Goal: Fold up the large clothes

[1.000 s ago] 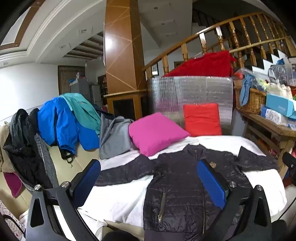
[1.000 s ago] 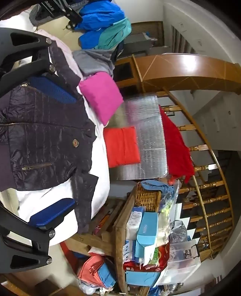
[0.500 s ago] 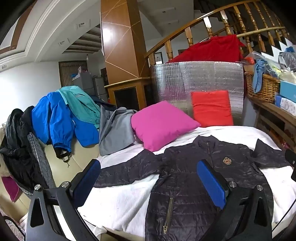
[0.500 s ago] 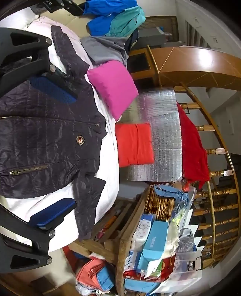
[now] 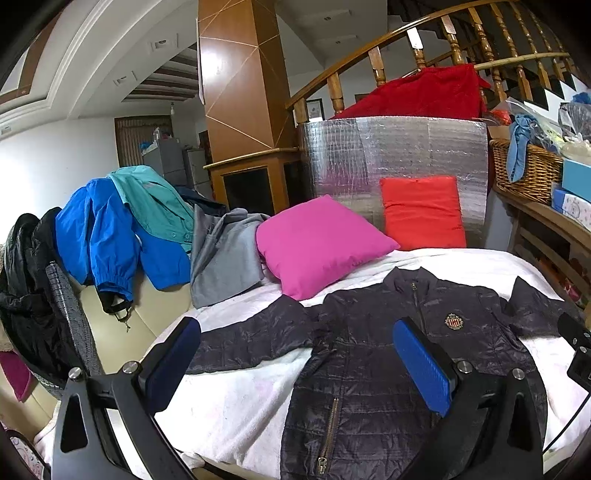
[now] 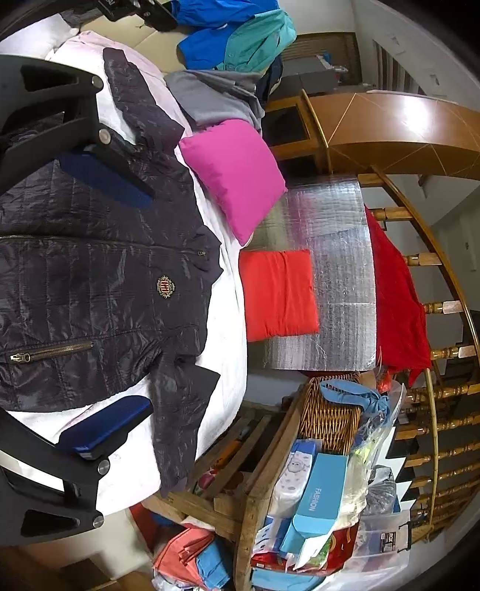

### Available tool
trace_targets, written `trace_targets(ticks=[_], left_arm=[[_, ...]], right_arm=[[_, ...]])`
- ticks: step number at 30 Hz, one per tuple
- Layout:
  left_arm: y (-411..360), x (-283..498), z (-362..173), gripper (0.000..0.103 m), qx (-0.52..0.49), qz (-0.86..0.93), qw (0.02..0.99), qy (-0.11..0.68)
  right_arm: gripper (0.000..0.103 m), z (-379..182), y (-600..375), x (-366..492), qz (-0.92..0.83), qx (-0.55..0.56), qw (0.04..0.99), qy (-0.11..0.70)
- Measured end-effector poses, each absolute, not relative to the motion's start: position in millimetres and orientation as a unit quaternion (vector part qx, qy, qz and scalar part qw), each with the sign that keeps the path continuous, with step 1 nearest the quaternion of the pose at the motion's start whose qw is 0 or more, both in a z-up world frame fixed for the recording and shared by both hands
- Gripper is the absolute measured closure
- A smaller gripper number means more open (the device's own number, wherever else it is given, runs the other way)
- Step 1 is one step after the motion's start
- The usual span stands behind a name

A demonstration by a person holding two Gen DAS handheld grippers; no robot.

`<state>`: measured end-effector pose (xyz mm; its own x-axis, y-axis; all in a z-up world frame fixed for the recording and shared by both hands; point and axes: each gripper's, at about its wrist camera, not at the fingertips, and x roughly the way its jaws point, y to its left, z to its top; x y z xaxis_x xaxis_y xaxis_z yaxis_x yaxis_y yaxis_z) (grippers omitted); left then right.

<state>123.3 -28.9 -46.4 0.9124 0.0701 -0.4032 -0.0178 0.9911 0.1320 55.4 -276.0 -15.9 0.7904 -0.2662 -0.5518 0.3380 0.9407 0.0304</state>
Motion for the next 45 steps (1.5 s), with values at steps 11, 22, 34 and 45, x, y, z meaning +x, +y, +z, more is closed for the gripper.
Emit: trace_targets(ticks=[11, 22, 34, 45], left_arm=[[-36.2, 114.1, -47.3, 0.000, 0.063, 0.004, 0.976, 0.210], [-38.2, 109.1, -46.6, 0.000, 0.060, -0.001, 0.976, 0.208], [-37.3, 113.5, -51.0, 0.000, 0.058, -0.003, 0.975, 0.214], [-35.8, 118.5, -55.2, 0.000, 0.057, -0.006, 0.974, 0.220]], right_arm=[[0.000, -10.1, -280.4, 33.2, -0.175, 0.067, 0.942, 0.280], [0.000, -5.9, -278.8, 23.2, -0.176, 0.064, 0.942, 0.280], [0.000, -8.8, -276.6, 25.1, -0.174, 0.059, 0.940, 0.287], [0.000, -12.4, -273.6, 30.7, -0.173, 0.056, 0.939, 0.292]])
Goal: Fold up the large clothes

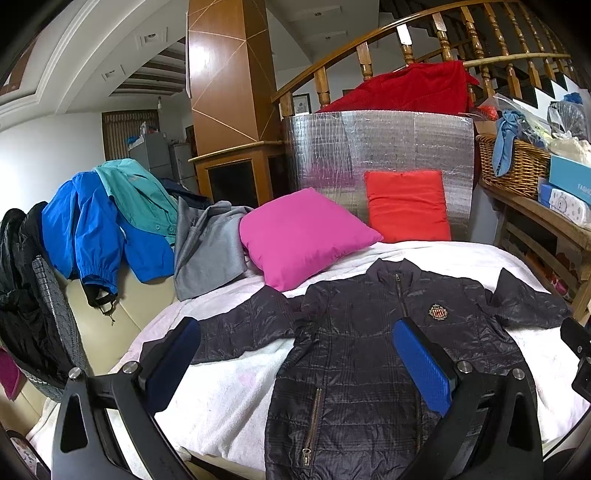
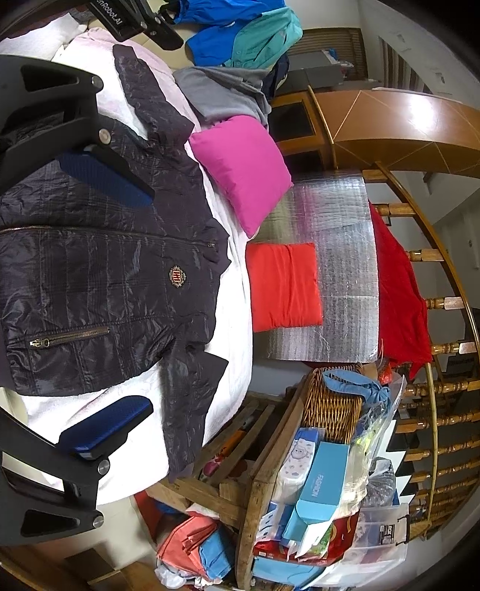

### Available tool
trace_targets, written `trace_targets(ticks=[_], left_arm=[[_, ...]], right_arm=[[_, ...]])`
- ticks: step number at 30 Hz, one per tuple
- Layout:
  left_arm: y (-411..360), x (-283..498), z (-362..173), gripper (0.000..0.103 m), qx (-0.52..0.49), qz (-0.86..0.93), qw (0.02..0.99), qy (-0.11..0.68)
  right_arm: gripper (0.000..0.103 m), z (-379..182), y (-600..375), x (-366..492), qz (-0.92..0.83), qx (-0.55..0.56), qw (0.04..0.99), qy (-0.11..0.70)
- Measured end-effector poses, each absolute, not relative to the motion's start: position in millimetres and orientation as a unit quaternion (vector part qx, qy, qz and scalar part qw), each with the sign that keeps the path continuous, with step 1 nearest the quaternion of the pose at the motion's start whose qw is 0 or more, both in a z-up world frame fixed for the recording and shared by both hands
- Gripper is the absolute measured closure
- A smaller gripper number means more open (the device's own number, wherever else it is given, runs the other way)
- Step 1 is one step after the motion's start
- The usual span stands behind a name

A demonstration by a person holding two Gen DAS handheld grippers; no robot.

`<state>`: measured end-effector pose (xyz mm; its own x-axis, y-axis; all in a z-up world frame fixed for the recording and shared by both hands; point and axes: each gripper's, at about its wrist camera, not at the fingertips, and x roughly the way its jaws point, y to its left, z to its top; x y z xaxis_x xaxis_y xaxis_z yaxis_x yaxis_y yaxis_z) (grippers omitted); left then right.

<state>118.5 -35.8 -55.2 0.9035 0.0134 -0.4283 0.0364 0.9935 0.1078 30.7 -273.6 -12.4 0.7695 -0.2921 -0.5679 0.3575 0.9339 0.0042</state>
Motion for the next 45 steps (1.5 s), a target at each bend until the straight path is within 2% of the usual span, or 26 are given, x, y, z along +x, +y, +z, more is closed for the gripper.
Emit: trace_targets(ticks=[42, 45], left_arm=[[-43.1, 129.8, -70.1, 0.000, 0.065, -0.016, 0.970, 0.235], [-46.9, 141.9, -79.9, 0.000, 0.062, -0.039, 0.964, 0.255]], right_arm=[[0.000, -32.3, -276.3, 40.5, -0.176, 0.062, 0.929, 0.319], [0.000, -38.8, -284.0, 43.5, -0.178, 0.072, 0.927, 0.323]])
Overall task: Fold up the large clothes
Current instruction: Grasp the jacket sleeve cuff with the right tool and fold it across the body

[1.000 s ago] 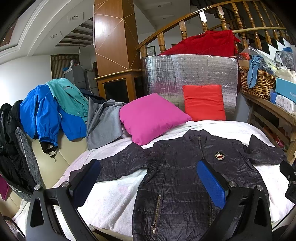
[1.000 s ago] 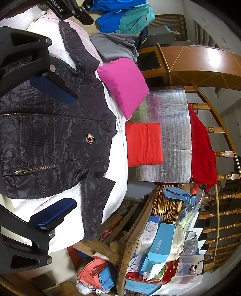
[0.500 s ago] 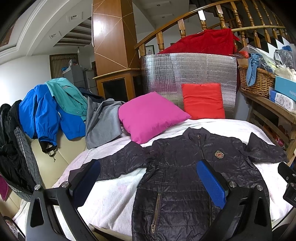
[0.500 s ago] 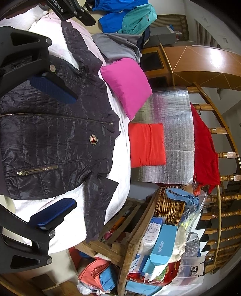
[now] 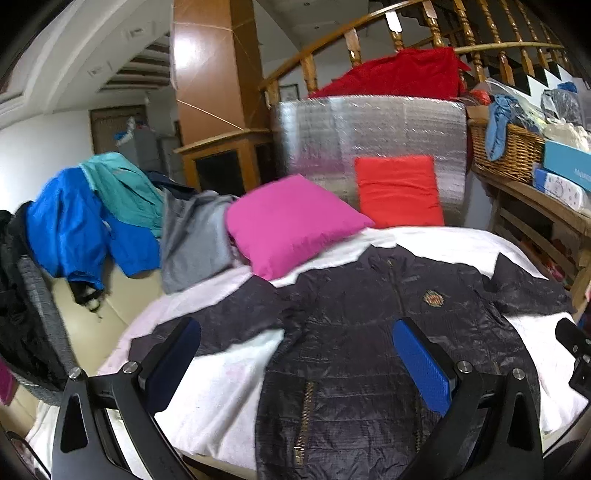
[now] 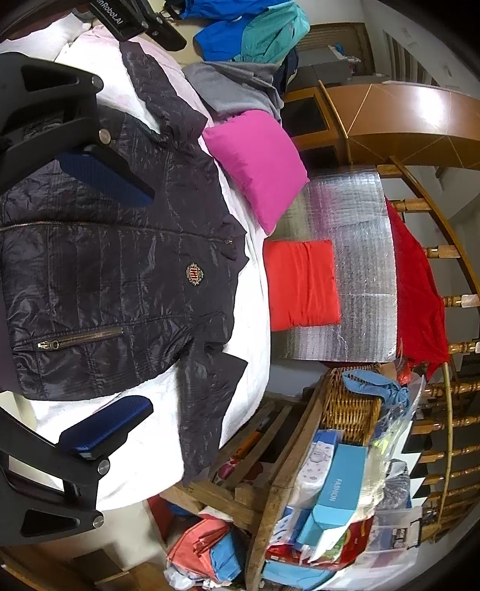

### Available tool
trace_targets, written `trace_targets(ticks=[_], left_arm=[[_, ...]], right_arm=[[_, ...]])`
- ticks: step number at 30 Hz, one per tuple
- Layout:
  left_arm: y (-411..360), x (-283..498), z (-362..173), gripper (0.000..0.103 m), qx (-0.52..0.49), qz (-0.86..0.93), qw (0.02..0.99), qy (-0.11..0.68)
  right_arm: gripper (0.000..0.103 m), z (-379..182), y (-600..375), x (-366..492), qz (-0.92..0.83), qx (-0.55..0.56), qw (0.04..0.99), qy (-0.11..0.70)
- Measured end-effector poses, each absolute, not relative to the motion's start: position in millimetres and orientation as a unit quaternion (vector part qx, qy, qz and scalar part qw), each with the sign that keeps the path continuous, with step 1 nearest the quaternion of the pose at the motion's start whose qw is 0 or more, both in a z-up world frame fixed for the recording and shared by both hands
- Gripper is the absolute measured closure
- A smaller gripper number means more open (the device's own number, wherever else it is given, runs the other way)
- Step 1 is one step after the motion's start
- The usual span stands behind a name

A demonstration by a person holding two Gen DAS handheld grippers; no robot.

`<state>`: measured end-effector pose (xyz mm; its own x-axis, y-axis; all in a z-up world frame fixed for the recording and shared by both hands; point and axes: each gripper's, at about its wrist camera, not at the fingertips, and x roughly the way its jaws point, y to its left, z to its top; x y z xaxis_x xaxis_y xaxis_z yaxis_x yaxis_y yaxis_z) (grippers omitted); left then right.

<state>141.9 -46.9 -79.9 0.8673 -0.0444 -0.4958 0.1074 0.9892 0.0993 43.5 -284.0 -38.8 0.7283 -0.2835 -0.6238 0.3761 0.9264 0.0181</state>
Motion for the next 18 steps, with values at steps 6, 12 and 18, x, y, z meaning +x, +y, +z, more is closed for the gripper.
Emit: trace_targets(ticks=[6, 12, 18], left_arm=[[-59.9, 213.8, -137.1, 0.000, 0.028, -0.112, 0.912, 0.393], [-84.2, 289.1, -215.5, 0.000, 0.058, -0.067, 0.879, 0.469], [-104.3, 325.4, -268.7, 0.000, 0.078, -0.066, 0.859, 0.502]], right_arm=[[0.000, -67.6, -345.2, 55.0, -0.179, 0.152, 0.919, 0.316], [0.000, -120.4, -471.2, 71.2, -0.236, 0.299, 0.869, 0.315], [0.000, -196.8, -621.1, 63.3, -0.233, 0.558, 0.752, 0.260]])
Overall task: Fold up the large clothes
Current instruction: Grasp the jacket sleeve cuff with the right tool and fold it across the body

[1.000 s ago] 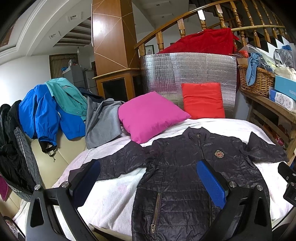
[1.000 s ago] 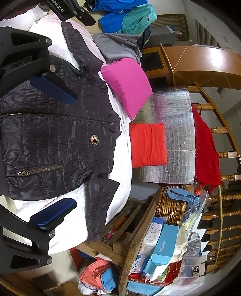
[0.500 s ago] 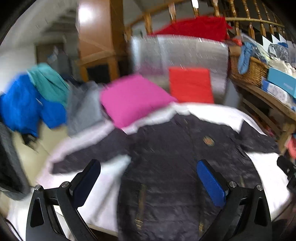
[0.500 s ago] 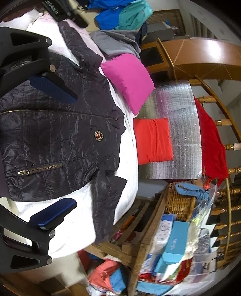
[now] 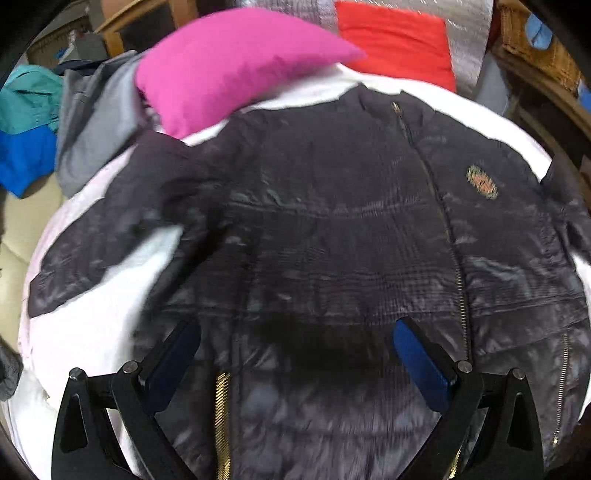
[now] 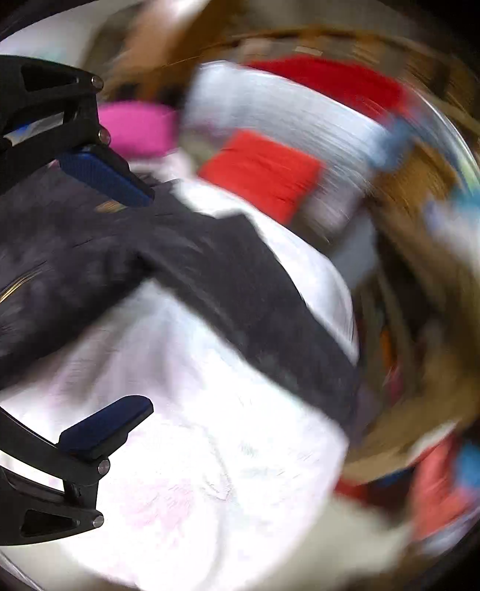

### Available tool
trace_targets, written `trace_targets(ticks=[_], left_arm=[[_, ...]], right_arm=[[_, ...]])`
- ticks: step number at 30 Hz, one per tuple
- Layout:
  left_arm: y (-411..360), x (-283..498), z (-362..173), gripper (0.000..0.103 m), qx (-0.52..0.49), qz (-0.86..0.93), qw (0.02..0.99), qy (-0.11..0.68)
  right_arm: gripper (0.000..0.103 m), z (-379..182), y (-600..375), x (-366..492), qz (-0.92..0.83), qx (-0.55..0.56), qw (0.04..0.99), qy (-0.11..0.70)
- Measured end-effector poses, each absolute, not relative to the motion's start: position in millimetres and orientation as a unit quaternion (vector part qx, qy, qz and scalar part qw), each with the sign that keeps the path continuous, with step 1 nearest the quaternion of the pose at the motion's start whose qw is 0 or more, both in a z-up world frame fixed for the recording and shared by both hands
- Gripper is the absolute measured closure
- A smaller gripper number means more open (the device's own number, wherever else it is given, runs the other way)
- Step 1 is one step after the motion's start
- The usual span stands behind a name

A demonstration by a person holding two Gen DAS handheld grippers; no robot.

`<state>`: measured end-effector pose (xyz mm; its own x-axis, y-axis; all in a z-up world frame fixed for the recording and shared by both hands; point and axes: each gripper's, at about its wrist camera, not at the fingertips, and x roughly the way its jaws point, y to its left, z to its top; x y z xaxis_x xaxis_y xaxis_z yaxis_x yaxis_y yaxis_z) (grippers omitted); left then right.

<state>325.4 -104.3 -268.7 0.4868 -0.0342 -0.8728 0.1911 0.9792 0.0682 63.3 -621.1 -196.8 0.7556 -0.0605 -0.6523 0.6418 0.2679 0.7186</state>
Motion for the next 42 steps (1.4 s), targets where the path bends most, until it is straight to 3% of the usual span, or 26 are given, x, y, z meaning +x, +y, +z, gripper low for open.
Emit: trace_targets(ticks=[6, 11, 19, 24, 26, 27, 30, 35, 42], left_arm=[[-126.4, 333.5, -286.3, 0.000, 0.118, -0.081, 0.846, 0.513], [-136.0, 326.8, -288.5, 0.000, 0.145, -0.088, 0.850, 0.499], [-131.0, 315.3, -293.3, 0.000, 0.107, -0.090, 0.856, 0.497], [-130.3, 312.3, -292.8, 0.000, 0.100, -0.087, 0.856, 0.500], [-128.1, 325.3, -295.4, 0.000, 0.099, -0.091, 0.851, 0.507], [-128.3, 327.5, -293.8, 0.000, 0.101, -0.096, 0.847, 0.513], [-126.4, 345.6, -290.5, 0.000, 0.115, -0.102, 0.844, 0.514], [-107.8, 351.7, -261.5, 0.000, 0.097, -0.058, 0.885, 0.451], [-65.5, 367.9, -247.5, 0.000, 0.034, 0.005, 0.899, 0.436]], right_arm=[[0.001, -240.2, -696.8, 70.1, -0.250, 0.617, 0.715, 0.214], [0.016, -263.4, -733.5, 90.5, -0.270, 0.630, 0.696, 0.216], [0.025, -278.0, -774.1, 122.7, -0.342, 0.579, 0.706, 0.222], [0.055, -274.4, -776.5, 139.9, -0.394, 0.511, 0.725, 0.242], [0.084, -271.9, -774.9, 140.7, -0.397, 0.496, 0.735, 0.239], [0.089, -270.4, -771.8, 144.5, -0.379, 0.500, 0.744, 0.230], [0.091, -252.3, -755.3, 156.7, -0.358, 0.485, 0.771, 0.205], [0.091, -201.4, -694.8, 197.8, -0.260, 0.444, 0.836, 0.193], [0.091, -170.6, -562.5, 252.0, -0.093, 0.413, 0.873, 0.241]])
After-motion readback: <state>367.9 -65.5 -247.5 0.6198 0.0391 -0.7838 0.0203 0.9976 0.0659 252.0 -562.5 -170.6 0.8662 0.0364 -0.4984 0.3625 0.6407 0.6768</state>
